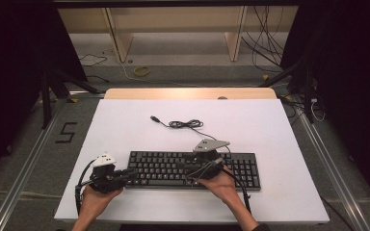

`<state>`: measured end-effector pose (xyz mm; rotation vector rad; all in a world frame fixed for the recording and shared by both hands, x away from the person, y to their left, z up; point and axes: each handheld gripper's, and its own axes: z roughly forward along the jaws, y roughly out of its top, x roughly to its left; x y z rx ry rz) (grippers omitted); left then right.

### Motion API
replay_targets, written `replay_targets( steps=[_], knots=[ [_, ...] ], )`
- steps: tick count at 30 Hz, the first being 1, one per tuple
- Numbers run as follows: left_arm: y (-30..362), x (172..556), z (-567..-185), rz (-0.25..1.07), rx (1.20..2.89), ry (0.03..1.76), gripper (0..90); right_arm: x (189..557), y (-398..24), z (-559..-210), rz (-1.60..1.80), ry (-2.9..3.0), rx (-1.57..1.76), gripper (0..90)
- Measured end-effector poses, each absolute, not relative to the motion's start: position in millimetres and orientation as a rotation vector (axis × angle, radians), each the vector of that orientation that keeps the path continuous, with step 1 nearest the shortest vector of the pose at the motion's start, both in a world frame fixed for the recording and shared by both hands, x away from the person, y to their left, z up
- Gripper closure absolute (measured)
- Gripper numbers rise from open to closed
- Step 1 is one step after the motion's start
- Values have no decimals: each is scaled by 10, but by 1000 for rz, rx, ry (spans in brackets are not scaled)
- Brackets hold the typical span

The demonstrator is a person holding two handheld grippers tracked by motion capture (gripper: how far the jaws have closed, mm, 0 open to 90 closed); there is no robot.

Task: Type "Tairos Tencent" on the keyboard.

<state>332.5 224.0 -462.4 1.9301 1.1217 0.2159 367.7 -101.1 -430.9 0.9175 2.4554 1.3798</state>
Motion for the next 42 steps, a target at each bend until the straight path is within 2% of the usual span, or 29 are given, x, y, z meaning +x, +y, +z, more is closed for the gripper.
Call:
replay_targets(
  steps=[11, 17, 42],
  knots=[
    [2252, 3342, -4654, 220, 1963, 1127, 880, 3790, -701, -4408, 1347, 2513, 900, 807],
    [2276, 3362, -4677, 216, 1976, 1142, 891, 3867, -521, -4479, 1310, 2539, 904, 879],
    [2292, 3435, -4732, 230, 1999, 1173, 891, 4022, -280, -4720, 1192, 2590, 961, 900]
  ],
)
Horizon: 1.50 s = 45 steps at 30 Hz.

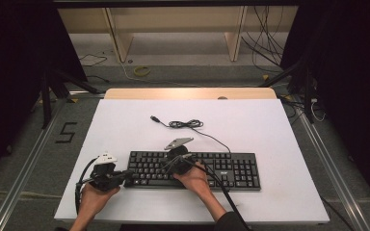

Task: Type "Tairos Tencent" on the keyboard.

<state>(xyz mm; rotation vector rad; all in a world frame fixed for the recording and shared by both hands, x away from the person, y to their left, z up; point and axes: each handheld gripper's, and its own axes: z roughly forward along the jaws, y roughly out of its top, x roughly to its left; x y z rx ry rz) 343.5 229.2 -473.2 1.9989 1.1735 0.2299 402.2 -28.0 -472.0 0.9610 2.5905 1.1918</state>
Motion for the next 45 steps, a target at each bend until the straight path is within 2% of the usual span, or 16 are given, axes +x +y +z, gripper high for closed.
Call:
replay_targets(
  steps=[45],
  knots=[
    [2257, 3487, -4817, 169, 2045, 1189, 892, 4062, -222, -4796, 1157, 2612, 979, 900]
  ],
)
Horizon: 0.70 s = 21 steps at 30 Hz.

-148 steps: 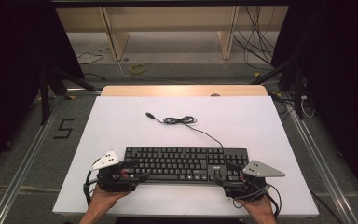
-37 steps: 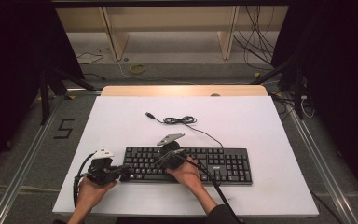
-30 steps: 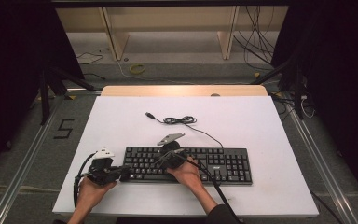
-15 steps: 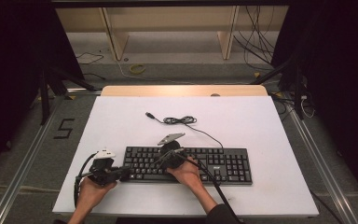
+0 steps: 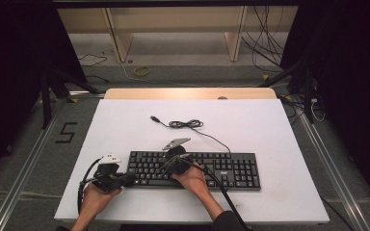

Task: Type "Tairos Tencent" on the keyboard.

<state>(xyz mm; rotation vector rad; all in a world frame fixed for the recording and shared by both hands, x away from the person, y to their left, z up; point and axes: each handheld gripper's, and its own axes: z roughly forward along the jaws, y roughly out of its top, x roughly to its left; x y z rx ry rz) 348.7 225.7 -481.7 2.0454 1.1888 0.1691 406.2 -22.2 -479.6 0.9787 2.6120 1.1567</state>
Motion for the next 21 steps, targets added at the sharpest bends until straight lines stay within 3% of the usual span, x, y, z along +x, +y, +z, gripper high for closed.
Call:
replay_targets(
  steps=[21],
  knots=[
    [2250, 3483, -4810, 169, 2039, 1196, 892, 4060, -222, -4792, 1161, 2616, 990, 900]
  ],
)
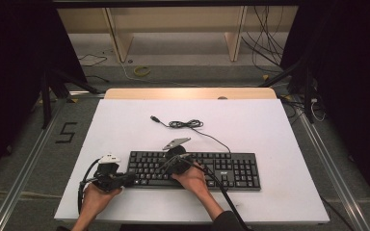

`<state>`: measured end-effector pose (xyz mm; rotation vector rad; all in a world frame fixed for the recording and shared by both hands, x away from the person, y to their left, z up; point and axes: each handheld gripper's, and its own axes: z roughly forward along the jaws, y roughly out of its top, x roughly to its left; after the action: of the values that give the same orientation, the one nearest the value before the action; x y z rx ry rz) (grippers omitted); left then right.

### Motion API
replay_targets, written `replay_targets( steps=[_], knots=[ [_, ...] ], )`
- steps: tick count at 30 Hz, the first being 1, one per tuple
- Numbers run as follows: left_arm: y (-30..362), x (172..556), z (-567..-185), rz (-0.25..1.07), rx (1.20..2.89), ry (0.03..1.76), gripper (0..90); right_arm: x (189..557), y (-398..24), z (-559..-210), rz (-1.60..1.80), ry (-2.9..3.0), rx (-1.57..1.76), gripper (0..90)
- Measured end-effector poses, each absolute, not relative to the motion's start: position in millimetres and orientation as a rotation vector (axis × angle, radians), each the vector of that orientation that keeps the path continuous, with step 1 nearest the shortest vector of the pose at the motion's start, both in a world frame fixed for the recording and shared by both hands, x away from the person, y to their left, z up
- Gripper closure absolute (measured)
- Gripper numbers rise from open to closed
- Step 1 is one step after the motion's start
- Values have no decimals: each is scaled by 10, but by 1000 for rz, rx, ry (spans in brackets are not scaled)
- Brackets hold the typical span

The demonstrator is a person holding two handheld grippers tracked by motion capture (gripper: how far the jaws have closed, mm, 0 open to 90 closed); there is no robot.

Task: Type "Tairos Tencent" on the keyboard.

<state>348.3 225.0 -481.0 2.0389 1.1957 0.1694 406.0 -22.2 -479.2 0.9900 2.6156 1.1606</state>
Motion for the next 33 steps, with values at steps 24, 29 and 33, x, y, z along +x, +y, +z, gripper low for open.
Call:
replay_targets(
  steps=[24, 29, 33],
  knots=[
    [2251, 3531, -4704, 154, 1892, 1153, 648, 3973, -444, -4535, 1360, 2545, 1003, 585],
    [2221, 3557, -4690, 155, 1880, 1154, 564, 3937, -509, -4502, 1373, 2536, 999, 516],
    [2206, 3582, -4690, 146, 1876, 1159, 482, 3902, -576, -4486, 1396, 2527, 1012, 453]
  ],
)
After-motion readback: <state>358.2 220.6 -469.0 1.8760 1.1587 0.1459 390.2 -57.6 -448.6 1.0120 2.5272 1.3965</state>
